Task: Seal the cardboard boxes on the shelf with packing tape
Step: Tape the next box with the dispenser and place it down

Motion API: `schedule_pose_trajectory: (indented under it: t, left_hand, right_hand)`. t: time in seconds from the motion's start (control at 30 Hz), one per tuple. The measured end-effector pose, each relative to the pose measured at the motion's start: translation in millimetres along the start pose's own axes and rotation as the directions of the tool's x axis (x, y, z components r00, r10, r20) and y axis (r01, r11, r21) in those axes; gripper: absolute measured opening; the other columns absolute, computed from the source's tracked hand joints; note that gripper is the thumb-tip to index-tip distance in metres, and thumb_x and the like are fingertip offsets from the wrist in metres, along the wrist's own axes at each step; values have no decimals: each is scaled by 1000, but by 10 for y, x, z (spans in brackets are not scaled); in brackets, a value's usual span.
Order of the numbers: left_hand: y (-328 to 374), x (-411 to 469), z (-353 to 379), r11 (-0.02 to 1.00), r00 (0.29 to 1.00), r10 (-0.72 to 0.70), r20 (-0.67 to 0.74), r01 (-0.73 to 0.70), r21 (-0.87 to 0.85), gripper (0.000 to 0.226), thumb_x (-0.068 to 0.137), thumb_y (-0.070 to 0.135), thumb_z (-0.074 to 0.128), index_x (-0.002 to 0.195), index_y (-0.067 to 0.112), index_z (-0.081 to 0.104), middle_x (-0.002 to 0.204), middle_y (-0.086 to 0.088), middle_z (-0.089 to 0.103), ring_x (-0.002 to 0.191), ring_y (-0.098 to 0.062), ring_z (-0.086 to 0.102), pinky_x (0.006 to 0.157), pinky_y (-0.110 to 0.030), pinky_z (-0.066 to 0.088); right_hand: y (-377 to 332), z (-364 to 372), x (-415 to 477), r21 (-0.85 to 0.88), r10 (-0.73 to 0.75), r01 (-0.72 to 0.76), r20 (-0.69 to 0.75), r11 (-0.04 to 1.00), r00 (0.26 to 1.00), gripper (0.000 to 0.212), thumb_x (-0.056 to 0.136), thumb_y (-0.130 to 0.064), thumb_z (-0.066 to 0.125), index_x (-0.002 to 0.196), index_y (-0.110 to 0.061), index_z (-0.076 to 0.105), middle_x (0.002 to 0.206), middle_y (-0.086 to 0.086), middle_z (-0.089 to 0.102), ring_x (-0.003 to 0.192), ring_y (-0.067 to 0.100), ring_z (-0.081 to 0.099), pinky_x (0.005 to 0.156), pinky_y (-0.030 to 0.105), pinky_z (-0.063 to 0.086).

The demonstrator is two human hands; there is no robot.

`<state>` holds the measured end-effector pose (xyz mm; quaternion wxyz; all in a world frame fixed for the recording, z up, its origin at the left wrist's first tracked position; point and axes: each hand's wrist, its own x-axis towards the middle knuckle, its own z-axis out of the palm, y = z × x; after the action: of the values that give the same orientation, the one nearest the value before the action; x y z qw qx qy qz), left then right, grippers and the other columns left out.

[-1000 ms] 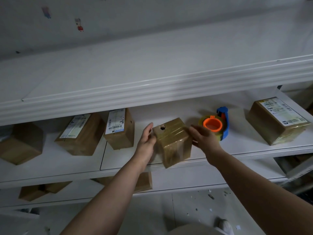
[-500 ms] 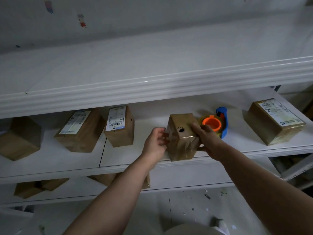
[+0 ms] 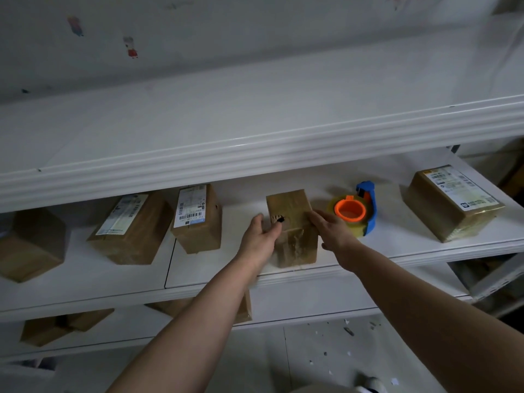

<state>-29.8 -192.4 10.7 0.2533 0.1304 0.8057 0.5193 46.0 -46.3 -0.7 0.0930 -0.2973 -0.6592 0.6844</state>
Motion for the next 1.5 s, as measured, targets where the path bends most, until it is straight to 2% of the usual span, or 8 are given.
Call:
schedule_pose_trajectory:
  t: [0.13,0.3,0.47,0.73,0.97,1.17,1.33,1.5]
  left_hand:
    - [230,-59,111,920,881,362,-303,-287,266,40,95,27,57,133,18,50,136,1,50,128,-18,45,105,-26,35]
    - [729,-2,868,768,777,614,-142,-546,335,21,90,4,54,107,14,63,109,0,63,97,-15,61,85,-30,51]
    - [856,444,1825,702,955,241,174,-295,648,27,91,20,56,115,8,59,119,-13,64,112,-31,59,88,-35,47]
    - [717,954,2465,722,998,-40,46,-3,691,61,83,39,71,128,9,43,116,-14,63,104,-33,62,86,-35,47]
    - [527,592,2457,551,991,99,88,-129,825,60,82,33,69,124,7,36,106,-12,66,96,-33,64,67,-32,41]
    - [433,-128,1974,738,972,115,207,-223,637,58,71,25,65,123,22,40,110,3,61,99,-26,60,76,-30,48]
    - [164,-620,1144,961,954,-29,297,-55,269,60,54,20,51,114,22,48,107,-1,61,96,-21,58,84,-36,48]
    - [-95,-1070,255,974,929,-47,366,-38,221,64,51,10,48,115,14,55,97,-12,62,82,-21,55,68,-27,41]
  right_hand:
    - [16,-262,-17,-43,-61,55,-144,998,988,40,99,-39,47,132,-18,52,118,-2,54,115,18,51,100,36,42]
    - [138,-952,-52,-108,-77,49,-277,993,958,14,95,-27,53,87,-30,64,102,10,69,101,30,62,84,41,48]
    - [279,-1653,-152,-169,-26,-24,-289,985,957,23,91,-10,54,97,-26,69,103,5,70,97,25,64,74,35,45]
    - [465,-2401,-181,-220,75,-121,-206,968,976,22,87,-14,60,90,-34,67,86,-6,70,89,19,64,71,28,47]
    - [653,-2444,-140,-173,116,-156,-221,973,968,26,88,-9,58,83,-33,65,89,-3,72,90,19,67,71,28,47]
    - [641,-2031,-276,-118,40,-95,-399,988,916,31,84,-4,54,76,-32,64,83,-5,71,85,21,68,79,35,53]
    - [658,-1519,-662,-71,2,-51,-565,996,825,26,92,-4,43,97,-21,63,91,-1,63,67,8,54,57,21,40]
    - [664,-923,-1066,104,332,-325,-56,940,941,38,102,-36,40,101,-10,67,91,5,68,82,17,62,73,30,44]
